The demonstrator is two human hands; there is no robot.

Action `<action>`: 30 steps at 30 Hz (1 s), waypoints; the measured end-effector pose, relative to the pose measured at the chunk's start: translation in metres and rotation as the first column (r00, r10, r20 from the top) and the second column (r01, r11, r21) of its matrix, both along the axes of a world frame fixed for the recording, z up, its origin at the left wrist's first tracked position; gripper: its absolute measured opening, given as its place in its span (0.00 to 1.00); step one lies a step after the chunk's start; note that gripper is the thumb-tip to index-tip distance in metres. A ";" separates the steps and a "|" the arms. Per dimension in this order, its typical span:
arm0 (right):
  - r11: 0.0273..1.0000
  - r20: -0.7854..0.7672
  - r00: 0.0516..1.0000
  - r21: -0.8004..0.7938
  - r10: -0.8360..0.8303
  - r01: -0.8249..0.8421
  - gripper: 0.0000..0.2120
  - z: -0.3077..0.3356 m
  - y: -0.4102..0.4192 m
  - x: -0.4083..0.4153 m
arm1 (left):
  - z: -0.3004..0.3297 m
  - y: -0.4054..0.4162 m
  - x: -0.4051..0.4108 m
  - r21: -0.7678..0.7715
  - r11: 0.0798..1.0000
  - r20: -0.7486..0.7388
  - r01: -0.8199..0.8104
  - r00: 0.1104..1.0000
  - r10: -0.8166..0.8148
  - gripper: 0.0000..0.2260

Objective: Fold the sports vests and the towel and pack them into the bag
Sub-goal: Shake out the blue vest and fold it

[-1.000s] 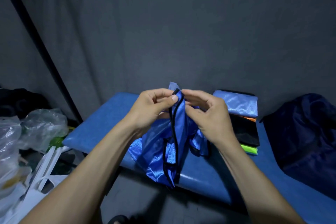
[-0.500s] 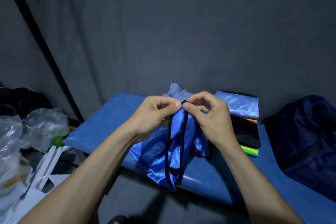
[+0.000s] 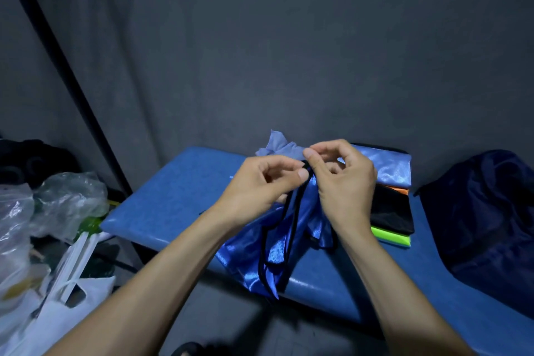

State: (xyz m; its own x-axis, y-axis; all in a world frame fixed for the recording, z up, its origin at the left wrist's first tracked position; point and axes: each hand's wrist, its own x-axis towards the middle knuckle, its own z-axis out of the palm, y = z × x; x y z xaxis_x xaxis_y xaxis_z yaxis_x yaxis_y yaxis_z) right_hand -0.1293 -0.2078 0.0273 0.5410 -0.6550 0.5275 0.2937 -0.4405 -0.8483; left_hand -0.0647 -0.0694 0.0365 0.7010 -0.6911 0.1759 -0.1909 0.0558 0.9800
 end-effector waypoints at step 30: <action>0.874 -0.119 0.943 -0.354 0.311 -0.332 0.07 0.073 -0.007 -0.049 | 0.034 0.047 -0.009 0.052 0.974 0.255 0.223 0.939 -0.228 0.08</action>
